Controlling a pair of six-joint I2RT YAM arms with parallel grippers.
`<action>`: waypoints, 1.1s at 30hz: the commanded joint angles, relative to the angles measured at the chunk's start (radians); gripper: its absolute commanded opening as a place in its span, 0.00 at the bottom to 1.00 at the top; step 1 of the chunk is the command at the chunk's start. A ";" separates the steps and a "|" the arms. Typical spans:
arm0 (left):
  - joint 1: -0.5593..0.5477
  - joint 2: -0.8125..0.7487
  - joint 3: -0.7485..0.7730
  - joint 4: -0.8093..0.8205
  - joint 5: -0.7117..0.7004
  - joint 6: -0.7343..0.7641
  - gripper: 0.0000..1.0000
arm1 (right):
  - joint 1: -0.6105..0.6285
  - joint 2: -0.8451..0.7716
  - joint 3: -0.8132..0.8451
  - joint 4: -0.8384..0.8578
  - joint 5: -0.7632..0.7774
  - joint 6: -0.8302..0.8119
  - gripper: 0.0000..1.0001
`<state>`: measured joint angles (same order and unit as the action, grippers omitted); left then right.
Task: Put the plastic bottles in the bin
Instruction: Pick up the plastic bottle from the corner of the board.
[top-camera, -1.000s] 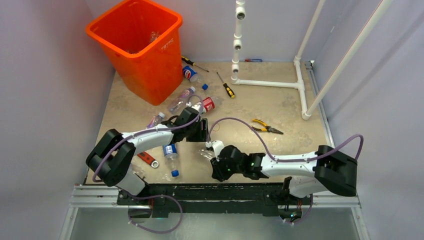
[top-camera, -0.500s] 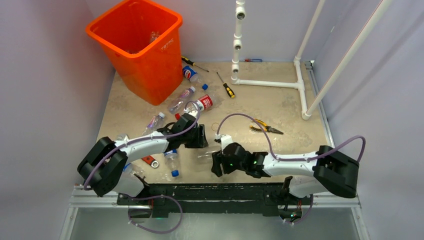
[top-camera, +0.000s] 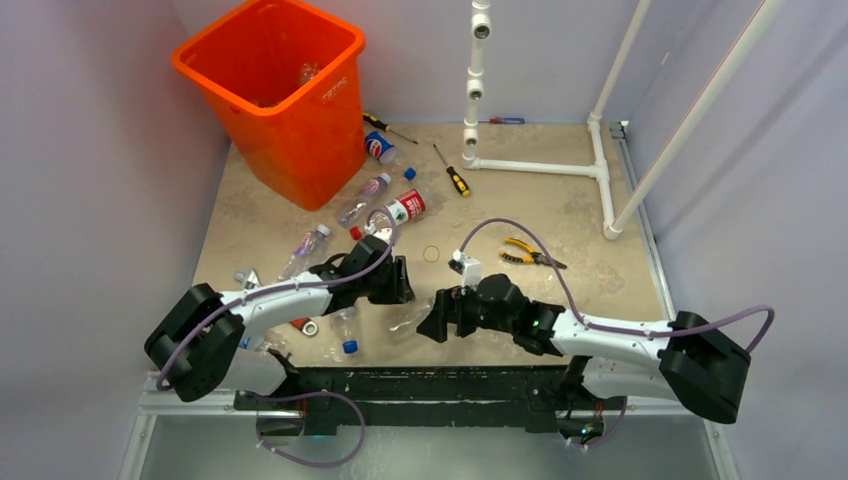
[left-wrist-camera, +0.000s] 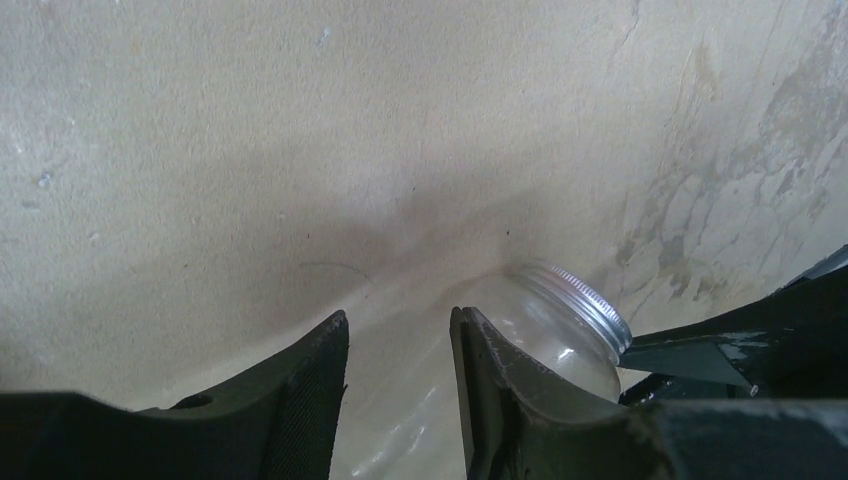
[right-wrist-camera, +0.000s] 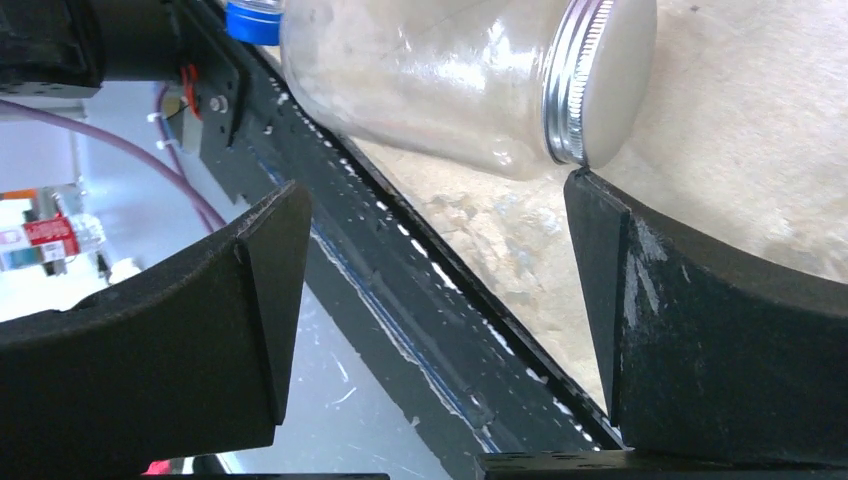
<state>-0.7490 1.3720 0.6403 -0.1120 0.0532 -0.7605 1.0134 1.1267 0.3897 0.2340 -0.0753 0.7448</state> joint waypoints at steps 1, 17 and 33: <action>-0.016 -0.059 -0.039 0.034 -0.017 -0.037 0.41 | -0.010 0.044 0.008 0.124 -0.093 0.045 0.94; -0.027 -0.160 -0.074 -0.010 -0.050 -0.038 0.38 | -0.038 0.137 0.142 0.020 0.002 0.018 0.96; -0.027 -0.277 -0.135 -0.060 -0.106 -0.058 0.31 | 0.033 0.076 0.173 -0.187 0.137 0.078 0.99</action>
<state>-0.7746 1.1362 0.5171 -0.1593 -0.0349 -0.8021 1.0306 1.2716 0.5293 0.1318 0.0082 0.7952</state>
